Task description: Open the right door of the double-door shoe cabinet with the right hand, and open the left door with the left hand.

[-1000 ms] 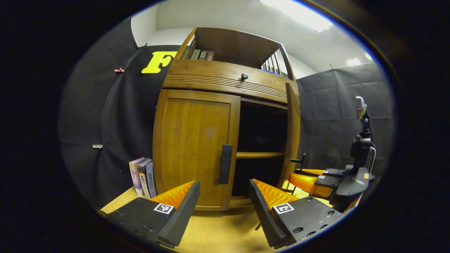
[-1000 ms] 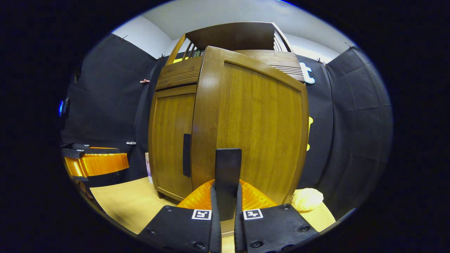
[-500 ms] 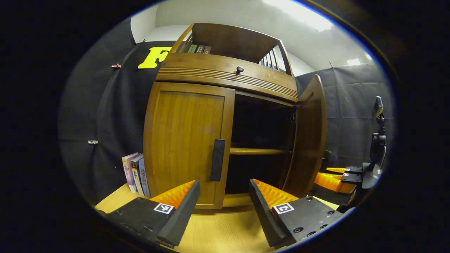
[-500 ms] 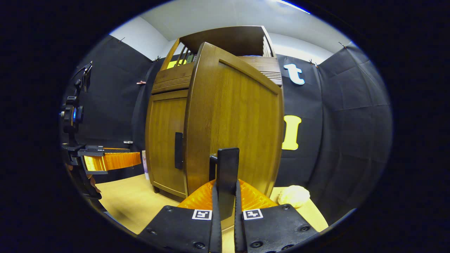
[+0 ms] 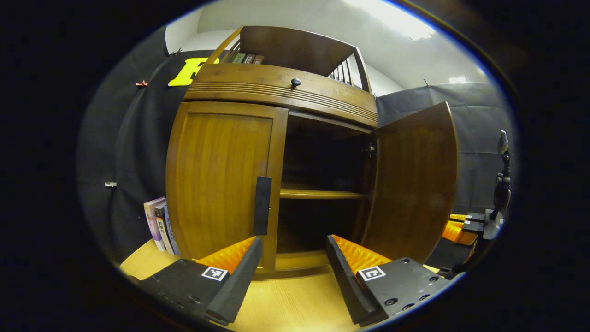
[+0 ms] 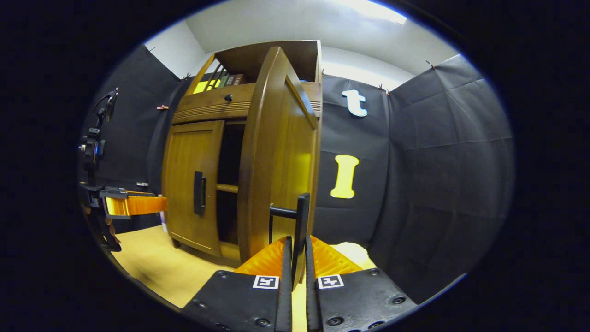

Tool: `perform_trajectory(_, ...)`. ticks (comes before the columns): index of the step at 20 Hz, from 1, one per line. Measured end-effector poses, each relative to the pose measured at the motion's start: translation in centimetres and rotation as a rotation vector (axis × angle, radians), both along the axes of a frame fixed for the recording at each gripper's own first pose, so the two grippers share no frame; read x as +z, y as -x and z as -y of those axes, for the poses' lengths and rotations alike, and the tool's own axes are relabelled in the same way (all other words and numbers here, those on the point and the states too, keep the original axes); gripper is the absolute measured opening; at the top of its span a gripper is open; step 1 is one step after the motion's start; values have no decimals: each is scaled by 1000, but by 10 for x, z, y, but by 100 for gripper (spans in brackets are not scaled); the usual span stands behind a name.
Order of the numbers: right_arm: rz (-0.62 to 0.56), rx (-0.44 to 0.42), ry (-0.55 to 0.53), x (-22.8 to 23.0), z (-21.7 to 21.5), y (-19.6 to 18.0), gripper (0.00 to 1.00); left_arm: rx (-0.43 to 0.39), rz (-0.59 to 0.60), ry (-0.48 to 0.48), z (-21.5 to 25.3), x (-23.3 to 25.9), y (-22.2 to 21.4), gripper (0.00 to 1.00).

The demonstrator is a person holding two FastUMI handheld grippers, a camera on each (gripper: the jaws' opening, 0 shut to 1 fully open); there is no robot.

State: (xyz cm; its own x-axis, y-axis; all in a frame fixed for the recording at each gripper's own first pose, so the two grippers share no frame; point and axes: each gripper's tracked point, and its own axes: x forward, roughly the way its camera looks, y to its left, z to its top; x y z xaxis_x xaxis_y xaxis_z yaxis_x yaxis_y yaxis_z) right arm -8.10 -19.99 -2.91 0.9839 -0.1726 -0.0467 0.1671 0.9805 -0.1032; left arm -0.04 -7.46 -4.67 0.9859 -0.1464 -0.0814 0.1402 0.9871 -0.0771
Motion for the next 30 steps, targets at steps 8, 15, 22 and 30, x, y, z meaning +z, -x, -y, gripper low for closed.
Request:
perform_trajectory(8,7,9,-118,5,45,12,1,16,33,-44,12,-9,-25,86)
perform_trajectory(15,52,9,-151,16,64,34,11,114,89,28,-19,-4,-68,84)
perform_trajectory(22,100,-1,-124,23,72,55,36,212,128,-2,-49,-9,-126,85)
perform_trajectory(30,77,-83,-78,9,103,63,99,228,77,-37,-54,-35,-171,83)
